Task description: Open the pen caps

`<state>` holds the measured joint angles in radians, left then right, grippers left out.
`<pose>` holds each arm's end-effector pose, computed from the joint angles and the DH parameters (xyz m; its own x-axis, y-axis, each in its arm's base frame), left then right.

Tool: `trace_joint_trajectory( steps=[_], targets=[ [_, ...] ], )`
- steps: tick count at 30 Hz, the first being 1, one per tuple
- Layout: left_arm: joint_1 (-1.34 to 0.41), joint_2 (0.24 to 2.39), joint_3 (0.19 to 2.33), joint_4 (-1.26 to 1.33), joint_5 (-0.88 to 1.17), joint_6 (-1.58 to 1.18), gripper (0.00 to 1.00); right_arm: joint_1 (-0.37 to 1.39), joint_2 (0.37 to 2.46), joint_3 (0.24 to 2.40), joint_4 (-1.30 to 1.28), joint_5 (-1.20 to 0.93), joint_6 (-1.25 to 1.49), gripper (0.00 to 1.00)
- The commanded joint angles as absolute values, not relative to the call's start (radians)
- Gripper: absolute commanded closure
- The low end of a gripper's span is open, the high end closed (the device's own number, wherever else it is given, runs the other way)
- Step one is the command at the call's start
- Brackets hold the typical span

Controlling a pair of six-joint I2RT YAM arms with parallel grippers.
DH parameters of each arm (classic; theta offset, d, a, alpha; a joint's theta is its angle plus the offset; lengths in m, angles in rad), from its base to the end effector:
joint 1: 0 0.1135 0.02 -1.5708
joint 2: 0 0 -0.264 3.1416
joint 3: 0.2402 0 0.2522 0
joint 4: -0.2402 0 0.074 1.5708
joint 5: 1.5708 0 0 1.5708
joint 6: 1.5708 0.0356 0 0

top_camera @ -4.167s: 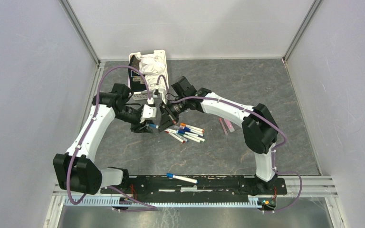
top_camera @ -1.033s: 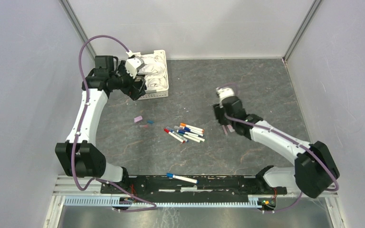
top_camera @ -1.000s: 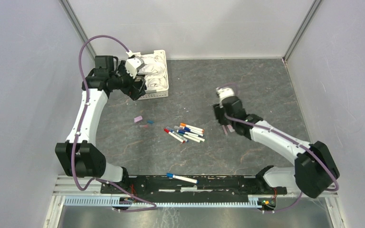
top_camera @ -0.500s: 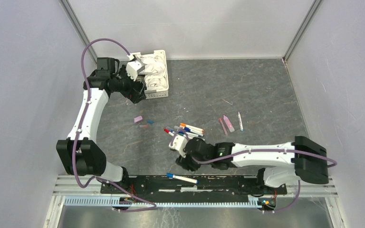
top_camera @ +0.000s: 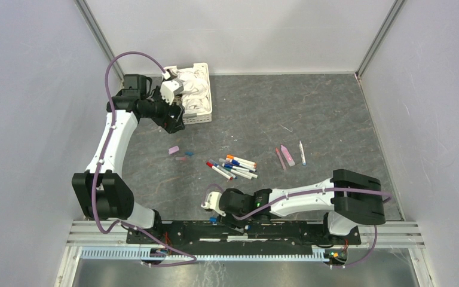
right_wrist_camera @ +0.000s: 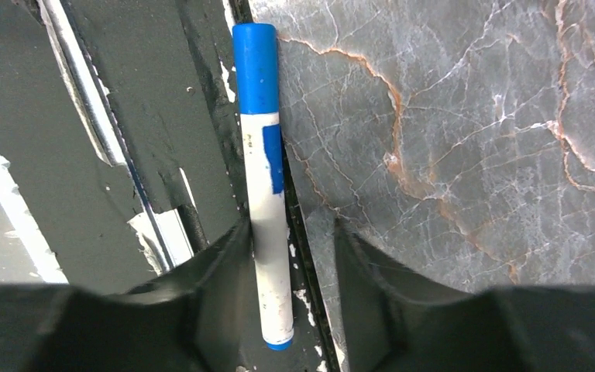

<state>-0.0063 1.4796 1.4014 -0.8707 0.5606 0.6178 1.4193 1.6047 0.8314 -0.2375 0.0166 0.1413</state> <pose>0.3054 -0.0209 0.3324 -0.4800 0.4936 -0.7252 0.7276 0.6858 -0.0148 0.0465 0.3008 0.1563 -0.2656 -0.8067 -0.5279 -0.9592 0.2760 0.0609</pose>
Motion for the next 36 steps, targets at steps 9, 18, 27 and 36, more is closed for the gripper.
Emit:
trace_joint_trajectory(
  steps=[9,18,27,36],
  targets=[
    [-0.008,1.452,1.381,-0.932,0.699,0.696,0.00,1.279,1.500,0.844,-0.243,0.002,0.088,0.97],
    [-0.057,1.371,1.202,-1.160,0.898,1.165,0.00,1.008,1.462,1.004,-0.295,-0.310,0.023,1.00],
    [-0.182,1.338,1.119,-1.214,0.907,1.339,0.02,0.859,1.608,1.181,-0.333,-0.648,0.008,1.00],
    [-0.225,1.341,1.108,-1.256,0.920,1.432,0.18,0.817,1.746,1.318,-0.400,-0.835,-0.025,1.00]
  ],
)
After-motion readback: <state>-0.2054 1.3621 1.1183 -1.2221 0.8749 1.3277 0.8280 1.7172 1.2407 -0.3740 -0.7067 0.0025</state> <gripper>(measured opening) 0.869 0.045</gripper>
